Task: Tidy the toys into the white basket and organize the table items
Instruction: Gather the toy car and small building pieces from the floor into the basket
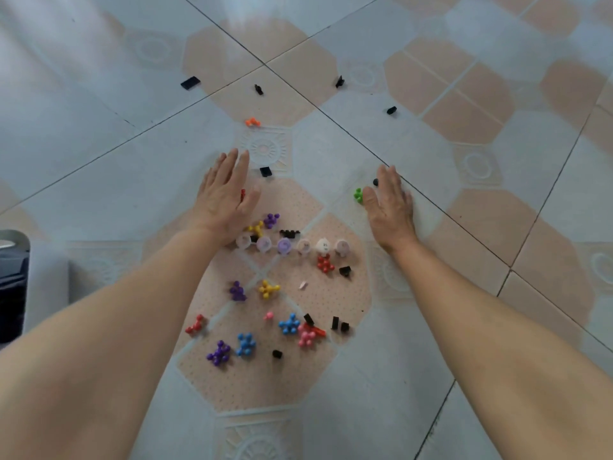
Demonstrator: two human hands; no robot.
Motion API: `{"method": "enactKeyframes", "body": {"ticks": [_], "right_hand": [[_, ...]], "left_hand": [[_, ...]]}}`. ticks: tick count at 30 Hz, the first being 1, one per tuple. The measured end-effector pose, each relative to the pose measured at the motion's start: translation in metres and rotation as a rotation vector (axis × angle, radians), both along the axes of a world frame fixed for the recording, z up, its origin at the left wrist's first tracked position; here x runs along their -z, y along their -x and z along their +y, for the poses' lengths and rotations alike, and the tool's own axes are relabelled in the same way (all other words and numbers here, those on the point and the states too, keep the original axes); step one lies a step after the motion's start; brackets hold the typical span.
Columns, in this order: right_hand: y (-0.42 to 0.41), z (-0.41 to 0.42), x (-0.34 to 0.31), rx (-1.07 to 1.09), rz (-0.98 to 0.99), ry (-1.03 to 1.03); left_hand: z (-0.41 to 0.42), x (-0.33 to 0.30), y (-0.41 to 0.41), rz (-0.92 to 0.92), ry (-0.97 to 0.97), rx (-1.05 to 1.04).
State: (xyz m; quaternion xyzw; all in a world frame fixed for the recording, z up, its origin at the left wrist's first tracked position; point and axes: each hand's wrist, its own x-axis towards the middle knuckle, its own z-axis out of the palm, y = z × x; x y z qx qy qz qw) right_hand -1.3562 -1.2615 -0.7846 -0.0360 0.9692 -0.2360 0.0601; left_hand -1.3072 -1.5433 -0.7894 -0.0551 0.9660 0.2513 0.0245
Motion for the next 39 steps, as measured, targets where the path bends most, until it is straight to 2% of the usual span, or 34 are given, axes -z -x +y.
{"method": "enactKeyframes", "body": {"ticks": [5,10,13,17,22,28,36,39], "right_hand": [[-0.014,-0.037,0.001,-0.319,-0.022,0.07],[-0.06,-0.056,-0.001,-0.519,-0.019,0.108],[-0.089,-0.059,-0.003,-0.6,-0.013,0.094],[-0.125,-0.057,0.0,-0.71,0.101,-0.011],[-0.153,-0.054,0.003,-0.655,0.272,-0.021],[-0.165,-0.061,-0.001,-0.63,0.424,-0.041],[-0.154,-0.061,-0.017,-0.629,0.435,-0.131],[-0.154,-0.061,-0.034,-0.64,0.253,0.027]], "left_hand": [[0.009,-0.001,0.014,-0.018,-0.039,0.268],[0.016,-0.006,-0.02,0.06,-0.11,0.468],[0.012,-0.008,-0.054,0.07,-0.103,0.539],[0.004,-0.009,-0.101,0.076,-0.103,0.555],[-0.004,-0.006,-0.138,0.144,-0.036,0.583],[0.002,-0.009,-0.144,0.247,0.033,0.508],[0.009,-0.021,-0.139,0.309,0.029,0.427],[0.009,-0.03,-0.137,0.321,-0.047,0.41]]}}
